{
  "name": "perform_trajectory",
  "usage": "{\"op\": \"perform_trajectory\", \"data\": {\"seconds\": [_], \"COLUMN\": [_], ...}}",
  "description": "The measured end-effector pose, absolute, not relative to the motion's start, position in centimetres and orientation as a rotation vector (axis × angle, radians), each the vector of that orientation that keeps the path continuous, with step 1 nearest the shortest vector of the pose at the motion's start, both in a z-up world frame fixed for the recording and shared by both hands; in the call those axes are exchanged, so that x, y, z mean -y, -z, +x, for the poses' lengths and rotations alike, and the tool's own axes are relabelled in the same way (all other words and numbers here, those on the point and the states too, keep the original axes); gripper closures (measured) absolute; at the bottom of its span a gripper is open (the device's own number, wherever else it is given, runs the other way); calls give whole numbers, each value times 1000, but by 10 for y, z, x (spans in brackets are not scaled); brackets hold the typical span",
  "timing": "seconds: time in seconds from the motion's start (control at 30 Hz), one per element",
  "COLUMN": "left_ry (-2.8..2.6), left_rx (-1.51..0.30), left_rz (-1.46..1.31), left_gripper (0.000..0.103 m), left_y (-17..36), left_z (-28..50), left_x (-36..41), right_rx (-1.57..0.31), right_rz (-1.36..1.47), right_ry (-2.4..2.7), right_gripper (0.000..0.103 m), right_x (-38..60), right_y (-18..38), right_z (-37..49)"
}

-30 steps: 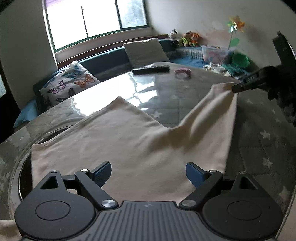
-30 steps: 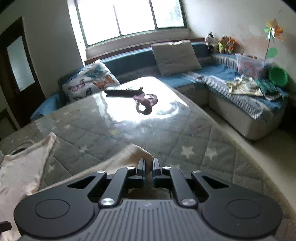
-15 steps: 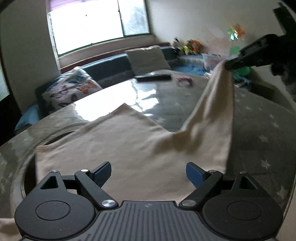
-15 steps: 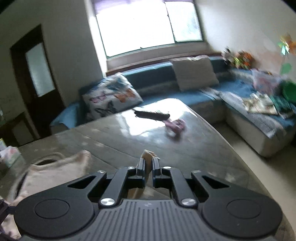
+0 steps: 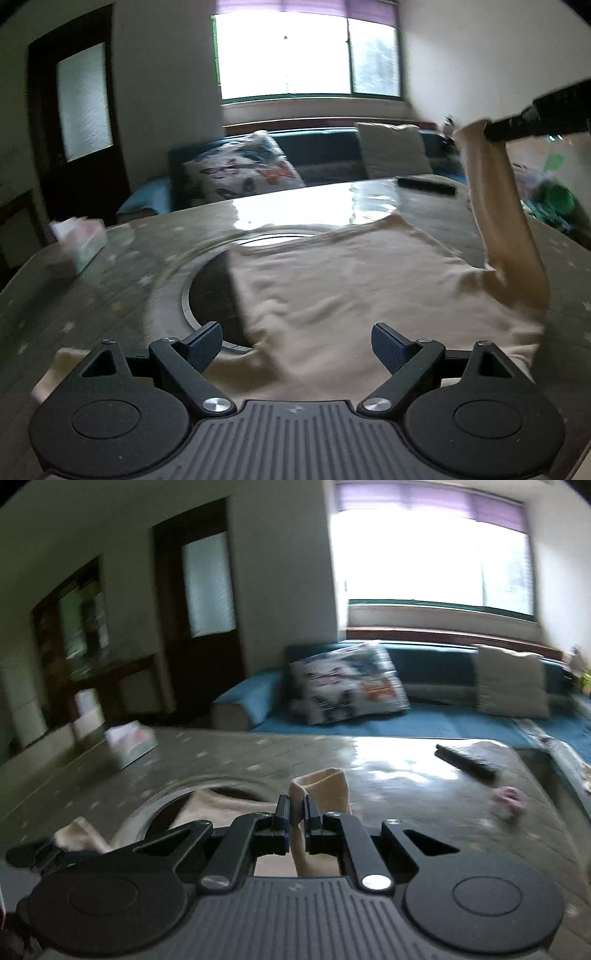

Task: Fold clothes

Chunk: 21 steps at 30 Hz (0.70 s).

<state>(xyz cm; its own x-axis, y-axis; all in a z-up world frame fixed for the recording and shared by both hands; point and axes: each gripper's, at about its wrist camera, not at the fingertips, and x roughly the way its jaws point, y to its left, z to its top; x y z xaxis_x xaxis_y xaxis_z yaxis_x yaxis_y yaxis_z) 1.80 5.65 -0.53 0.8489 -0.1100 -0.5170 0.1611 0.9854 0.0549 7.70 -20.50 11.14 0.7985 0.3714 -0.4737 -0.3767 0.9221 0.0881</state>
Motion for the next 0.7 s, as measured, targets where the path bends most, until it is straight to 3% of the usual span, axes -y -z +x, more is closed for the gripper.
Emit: {"op": "perform_trajectory", "data": {"seconds": [0.33,0.7], "left_ry": [92,120], "left_rx": [-557,-549], "left_rz": [38,61], "left_gripper": [13,13], "left_y": [13,5], "left_z": [3,15], "left_x": [-89,-67], "right_rx": [-676,-761], "right_rz": [-108,-181], "right_ry": [-604,-557], "right_gripper": [94,88], "right_x": [99,151], "right_y": [-62,-44], "right_z": [80,78]}}
